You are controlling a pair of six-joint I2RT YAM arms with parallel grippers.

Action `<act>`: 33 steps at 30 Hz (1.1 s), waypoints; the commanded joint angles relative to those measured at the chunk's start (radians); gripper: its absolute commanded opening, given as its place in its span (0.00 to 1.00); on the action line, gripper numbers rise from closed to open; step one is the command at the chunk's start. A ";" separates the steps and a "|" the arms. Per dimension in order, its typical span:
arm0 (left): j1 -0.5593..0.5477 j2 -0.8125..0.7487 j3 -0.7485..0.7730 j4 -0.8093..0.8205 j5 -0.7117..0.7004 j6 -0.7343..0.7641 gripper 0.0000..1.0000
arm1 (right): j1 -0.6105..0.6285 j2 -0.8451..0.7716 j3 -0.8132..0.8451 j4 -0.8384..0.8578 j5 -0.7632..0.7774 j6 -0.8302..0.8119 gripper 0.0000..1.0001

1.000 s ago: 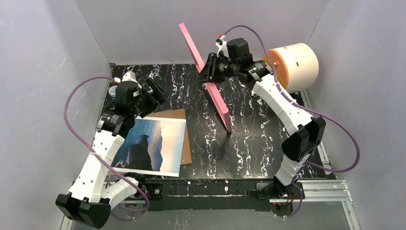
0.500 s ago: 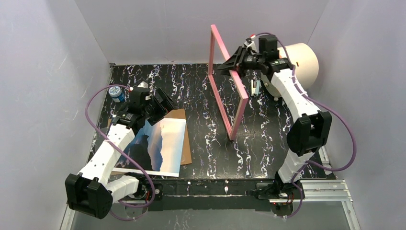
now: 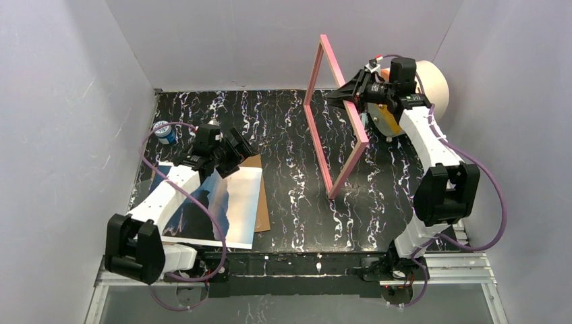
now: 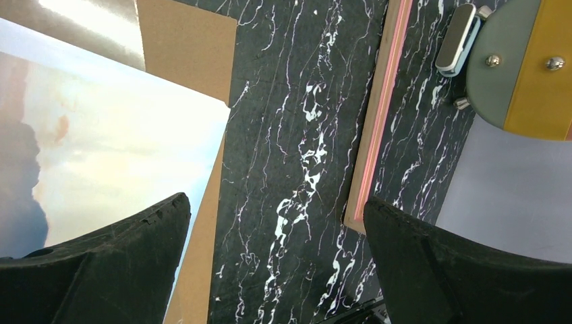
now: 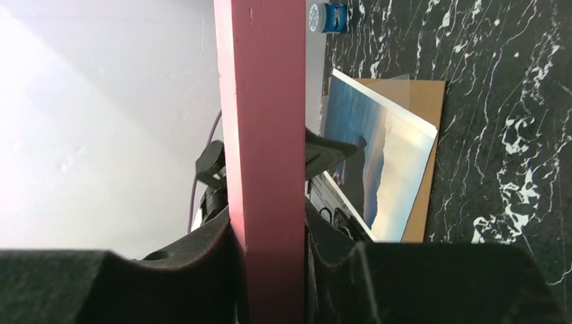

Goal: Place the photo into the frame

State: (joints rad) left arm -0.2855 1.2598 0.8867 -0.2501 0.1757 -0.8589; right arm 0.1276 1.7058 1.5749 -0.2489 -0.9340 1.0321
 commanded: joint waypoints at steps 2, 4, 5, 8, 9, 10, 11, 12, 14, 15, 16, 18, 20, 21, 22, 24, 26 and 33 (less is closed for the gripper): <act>-0.011 0.065 -0.013 0.089 0.065 -0.010 0.99 | 0.001 -0.050 -0.090 -0.017 -0.029 -0.001 0.32; -0.018 0.082 -0.018 0.108 0.070 -0.013 0.98 | -0.011 -0.068 -0.128 -0.019 -0.029 -0.009 0.34; -0.021 0.087 -0.021 0.119 0.070 -0.015 0.98 | -0.016 -0.075 -0.146 -0.017 -0.028 -0.019 0.36; -0.028 0.101 -0.023 0.132 0.073 -0.017 0.98 | -0.025 -0.089 -0.158 -0.069 -0.002 -0.085 0.44; -0.030 0.105 -0.022 0.134 0.072 -0.017 0.98 | -0.027 -0.095 -0.153 -0.089 0.014 -0.109 0.47; -0.030 0.108 -0.021 0.135 0.074 -0.016 0.99 | -0.029 -0.099 -0.147 -0.103 0.033 -0.132 0.51; -0.032 0.109 -0.020 0.134 0.072 -0.015 0.98 | -0.030 -0.103 -0.137 -0.118 0.052 -0.153 0.54; -0.032 0.111 -0.019 0.136 0.072 -0.014 0.98 | -0.030 -0.105 -0.123 -0.131 0.067 -0.172 0.57; -0.032 0.111 -0.019 0.136 0.069 -0.013 0.98 | -0.032 -0.107 -0.089 -0.158 0.099 -0.206 0.61; -0.033 0.113 -0.018 0.136 0.068 -0.013 0.98 | -0.032 -0.104 -0.070 -0.180 0.118 -0.228 0.63; -0.033 0.113 -0.018 0.136 0.067 -0.012 0.98 | -0.032 -0.102 -0.046 -0.207 0.138 -0.251 0.64; -0.032 0.111 -0.016 0.136 0.064 -0.009 0.98 | -0.034 -0.098 -0.004 -0.250 0.168 -0.298 0.68; -0.032 0.115 -0.014 0.136 0.061 -0.008 0.99 | -0.034 -0.098 0.042 -0.303 0.215 -0.349 0.69; -0.032 0.118 -0.014 0.136 0.062 -0.007 0.98 | -0.034 -0.096 0.064 -0.317 0.235 -0.362 0.69; -0.032 0.122 -0.013 0.136 0.063 -0.007 0.98 | -0.035 -0.092 0.090 -0.353 0.252 -0.384 0.69; -0.032 0.130 -0.010 0.138 0.066 -0.004 0.99 | -0.035 -0.083 0.139 -0.397 0.282 -0.429 0.67; -0.032 0.139 -0.007 0.140 0.068 -0.001 0.98 | -0.037 -0.067 0.192 -0.448 0.303 -0.469 0.62; -0.033 0.174 0.010 0.147 0.075 0.010 0.98 | -0.037 -0.033 0.266 -0.572 0.372 -0.595 0.52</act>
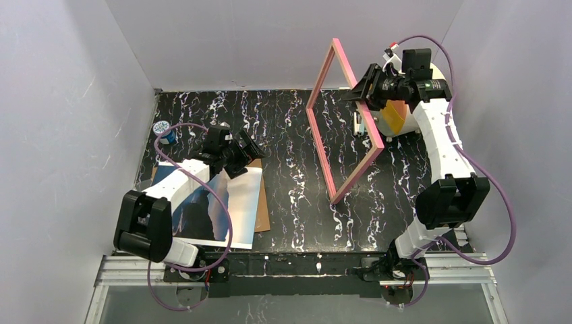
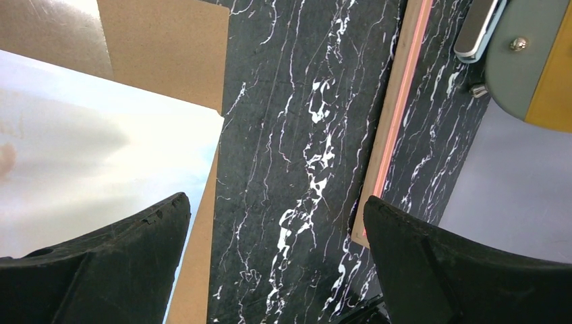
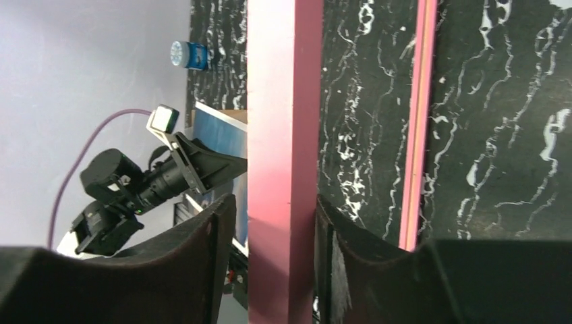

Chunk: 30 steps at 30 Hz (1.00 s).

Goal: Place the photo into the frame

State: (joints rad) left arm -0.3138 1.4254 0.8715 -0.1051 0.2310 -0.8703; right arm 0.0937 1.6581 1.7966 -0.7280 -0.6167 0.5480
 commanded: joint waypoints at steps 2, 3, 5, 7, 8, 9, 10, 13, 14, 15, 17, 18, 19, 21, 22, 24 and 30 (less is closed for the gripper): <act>-0.005 0.019 0.030 0.002 0.023 0.025 0.98 | 0.000 0.021 0.041 -0.118 0.096 -0.139 0.46; -0.005 0.024 0.032 0.002 0.024 0.027 0.98 | -0.001 0.021 0.040 -0.130 0.124 -0.154 0.44; -0.006 0.032 0.034 0.003 0.028 0.030 0.98 | -0.001 0.018 0.032 -0.150 0.176 -0.184 0.43; -0.007 0.040 0.036 0.004 0.028 0.032 0.98 | -0.001 0.013 0.032 -0.163 0.220 -0.205 0.43; -0.007 0.044 0.036 0.005 0.029 0.032 0.98 | 0.000 0.012 0.035 -0.168 0.236 -0.217 0.45; -0.008 0.049 0.038 0.007 0.030 0.032 0.98 | -0.001 0.010 0.042 -0.174 0.260 -0.228 0.47; -0.009 0.053 0.039 0.009 0.032 0.031 0.98 | -0.002 0.009 0.049 -0.180 0.270 -0.239 0.50; -0.013 0.065 0.043 0.011 0.034 0.034 0.98 | -0.001 0.009 0.072 -0.195 0.306 -0.267 0.54; -0.013 0.068 0.045 0.011 0.035 0.034 0.98 | -0.002 0.007 0.078 -0.196 0.310 -0.273 0.55; -0.014 0.071 0.045 0.011 0.036 0.035 0.98 | -0.001 0.006 0.082 -0.199 0.310 -0.276 0.54; -0.013 0.075 0.047 0.012 0.037 0.037 0.98 | -0.001 0.004 0.080 -0.201 0.308 -0.273 0.51; -0.015 0.077 0.048 0.012 0.037 0.039 0.98 | -0.001 0.003 0.076 -0.205 0.313 -0.270 0.48; -0.015 0.079 0.048 0.012 0.037 0.039 0.98 | -0.002 0.001 0.070 -0.207 0.323 -0.268 0.46; -0.015 0.082 0.047 0.011 0.036 0.040 0.98 | -0.002 -0.008 0.054 -0.209 0.346 -0.258 0.38; -0.015 0.083 0.047 0.012 0.036 0.041 0.98 | -0.003 -0.015 0.046 -0.207 0.351 -0.253 0.33; -0.015 0.087 0.044 0.012 0.037 0.043 0.99 | -0.003 -0.030 0.019 -0.196 0.349 -0.246 0.25; -0.018 0.074 0.038 0.012 0.027 0.063 0.98 | -0.003 -0.060 -0.183 -0.102 0.206 -0.230 0.19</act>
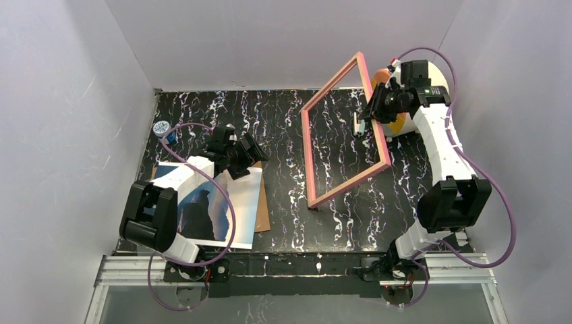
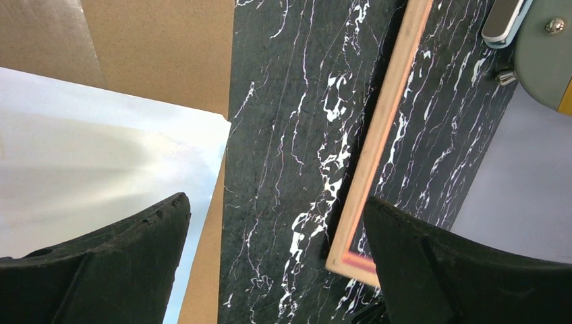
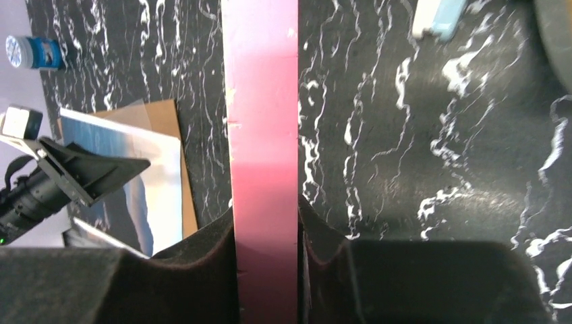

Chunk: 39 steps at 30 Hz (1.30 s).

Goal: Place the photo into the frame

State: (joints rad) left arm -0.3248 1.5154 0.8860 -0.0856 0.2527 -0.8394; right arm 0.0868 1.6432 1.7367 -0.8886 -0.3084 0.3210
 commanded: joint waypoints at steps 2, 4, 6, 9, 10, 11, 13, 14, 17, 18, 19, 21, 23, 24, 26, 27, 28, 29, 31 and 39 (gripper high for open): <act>-0.007 -0.029 0.026 -0.030 -0.015 0.048 0.98 | 0.005 -0.055 -0.190 0.100 -0.153 0.006 0.19; -0.007 -0.043 0.033 -0.055 -0.040 0.066 0.98 | 0.005 -0.062 -0.242 0.140 -0.196 0.012 0.19; -0.007 -0.054 0.040 -0.078 -0.061 0.080 0.98 | 0.005 -0.068 -0.280 0.179 -0.211 0.019 0.19; -0.007 -0.065 0.038 -0.100 -0.078 0.093 0.98 | 0.005 -0.066 -0.322 0.235 -0.258 0.019 0.21; -0.007 -0.068 0.034 -0.105 -0.082 0.095 0.98 | 0.005 -0.061 -0.335 0.249 -0.283 0.014 0.22; -0.007 -0.070 0.028 -0.107 -0.084 0.098 0.99 | 0.005 -0.057 -0.348 0.270 -0.301 0.017 0.23; -0.007 -0.072 0.019 -0.118 -0.095 0.106 0.98 | 0.007 -0.044 -0.365 0.287 -0.321 0.019 0.24; -0.007 -0.072 0.016 -0.128 -0.102 0.110 0.98 | 0.008 -0.042 -0.373 0.298 -0.328 0.022 0.25; -0.007 -0.073 0.016 -0.150 -0.128 0.122 0.98 | 0.017 -0.036 -0.389 0.312 -0.341 0.034 0.25; -0.007 -0.073 0.018 -0.158 -0.142 0.126 0.98 | 0.025 -0.037 -0.396 0.322 -0.342 0.039 0.25; -0.007 -0.073 0.021 -0.165 -0.152 0.128 0.98 | 0.033 -0.037 -0.405 0.332 -0.338 0.045 0.26; -0.007 -0.072 0.030 -0.177 -0.169 0.134 0.98 | 0.045 -0.032 -0.427 0.343 -0.326 0.055 0.26; -0.007 -0.068 0.039 -0.190 -0.184 0.138 0.98 | 0.053 -0.026 -0.454 0.363 -0.324 0.065 0.27; -0.007 -0.066 0.043 -0.196 -0.190 0.138 0.99 | 0.057 -0.022 -0.467 0.372 -0.323 0.066 0.28; -0.007 -0.061 0.048 -0.202 -0.194 0.142 0.99 | 0.064 -0.010 -0.490 0.382 -0.327 0.067 0.29; -0.007 -0.058 0.050 -0.203 -0.194 0.144 0.98 | 0.069 -0.006 -0.500 0.393 -0.332 0.067 0.29; -0.007 -0.053 0.052 -0.203 -0.194 0.143 0.98 | 0.074 -0.003 -0.508 0.400 -0.327 0.067 0.30; -0.007 -0.048 0.055 -0.203 -0.192 0.144 0.98 | 0.078 0.002 -0.511 0.400 -0.318 0.062 0.30; -0.007 -0.035 0.061 -0.204 -0.179 0.143 0.98 | 0.079 0.013 -0.510 0.392 -0.299 0.055 0.33; -0.007 0.009 0.083 -0.195 -0.134 0.146 0.98 | 0.080 -0.004 -0.510 0.385 -0.138 0.048 0.68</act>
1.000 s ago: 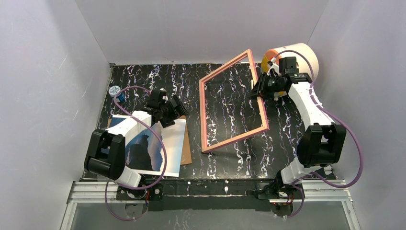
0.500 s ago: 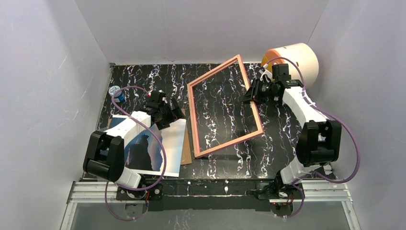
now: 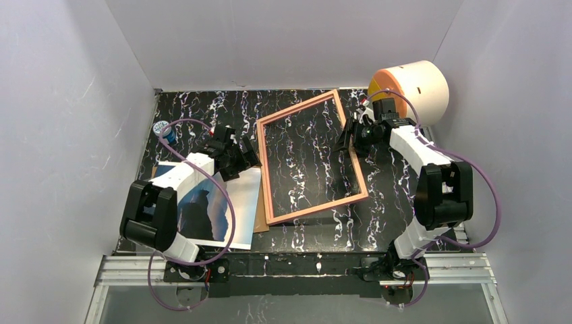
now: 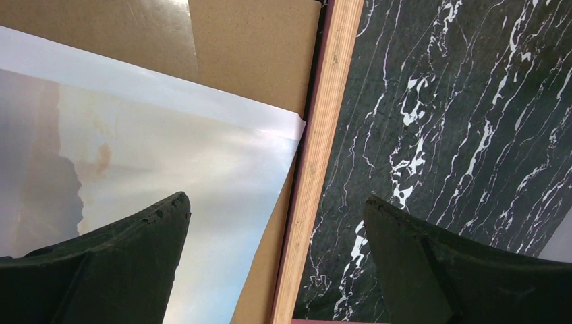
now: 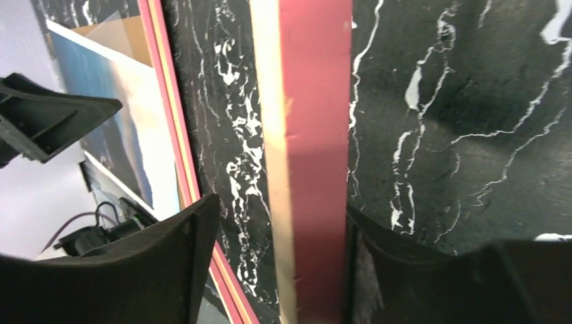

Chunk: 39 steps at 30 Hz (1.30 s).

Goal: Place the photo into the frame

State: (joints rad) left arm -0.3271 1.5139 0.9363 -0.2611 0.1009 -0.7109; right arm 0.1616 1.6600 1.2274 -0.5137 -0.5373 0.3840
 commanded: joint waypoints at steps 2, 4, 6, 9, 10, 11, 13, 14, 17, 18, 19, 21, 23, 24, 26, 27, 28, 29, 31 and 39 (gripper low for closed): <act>-0.005 0.015 0.035 -0.021 0.015 0.020 0.98 | 0.004 -0.012 0.003 0.001 0.123 -0.019 0.71; -0.004 0.019 0.036 -0.022 0.012 0.023 0.98 | 0.006 -0.002 -0.006 0.000 0.154 -0.018 0.71; -0.004 0.022 0.037 -0.024 0.011 0.024 0.98 | 0.005 0.006 -0.026 0.005 0.191 -0.018 0.71; -0.005 0.028 0.038 -0.024 0.014 0.024 0.98 | 0.004 0.014 -0.065 0.018 0.266 -0.023 0.71; -0.004 0.032 0.037 -0.024 0.020 0.024 0.98 | 0.004 0.017 -0.079 0.027 0.285 -0.023 0.70; -0.004 0.038 0.039 -0.023 0.026 0.024 0.98 | 0.003 0.020 -0.092 0.038 0.296 -0.024 0.69; -0.004 0.053 0.043 -0.021 0.047 0.025 0.98 | 0.003 0.029 -0.122 0.072 0.305 -0.024 0.68; -0.004 0.060 0.046 -0.018 0.057 0.024 0.98 | 0.003 0.031 -0.135 0.089 0.308 -0.026 0.67; -0.004 0.071 0.050 -0.009 0.081 0.022 0.98 | 0.004 0.030 -0.165 0.139 0.339 -0.030 0.65; -0.005 0.071 0.051 -0.007 0.084 0.023 0.98 | 0.003 0.028 -0.170 0.148 0.352 -0.033 0.64; -0.004 0.071 0.052 -0.005 0.085 0.022 0.98 | 0.003 0.024 -0.172 0.152 0.384 -0.033 0.64; -0.005 0.074 0.055 -0.004 0.093 0.021 0.98 | 0.004 0.013 -0.174 0.160 0.424 -0.034 0.65; -0.004 0.078 0.059 -0.004 0.104 0.019 0.98 | 0.004 -0.007 -0.174 0.161 0.467 -0.031 0.68; -0.005 0.079 0.061 -0.004 0.107 0.019 0.98 | 0.005 -0.020 -0.172 0.156 0.489 -0.029 0.69; -0.004 0.070 0.065 -0.006 0.105 0.019 0.98 | 0.005 -0.056 -0.169 0.147 0.518 -0.025 0.71; -0.004 0.063 0.069 -0.013 0.093 0.023 0.98 | 0.008 -0.080 -0.168 0.145 0.524 -0.023 0.72; -0.006 0.052 0.075 -0.024 0.075 0.029 0.98 | 0.011 -0.108 -0.166 0.144 0.523 -0.019 0.73; -0.005 0.042 0.085 -0.043 0.050 0.039 0.98 | 0.018 -0.135 -0.164 0.143 0.507 -0.015 0.73; -0.004 0.015 0.106 -0.097 -0.021 0.067 0.98 | 0.050 -0.180 -0.161 0.144 0.451 0.007 0.74; 0.000 -0.148 0.090 -0.254 -0.234 0.078 0.98 | 0.395 -0.193 -0.188 0.357 0.248 0.294 0.68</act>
State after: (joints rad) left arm -0.3294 1.4780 1.0203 -0.4076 -0.0105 -0.6464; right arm 0.3931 1.4418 1.0492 -0.3149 -0.1684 0.4984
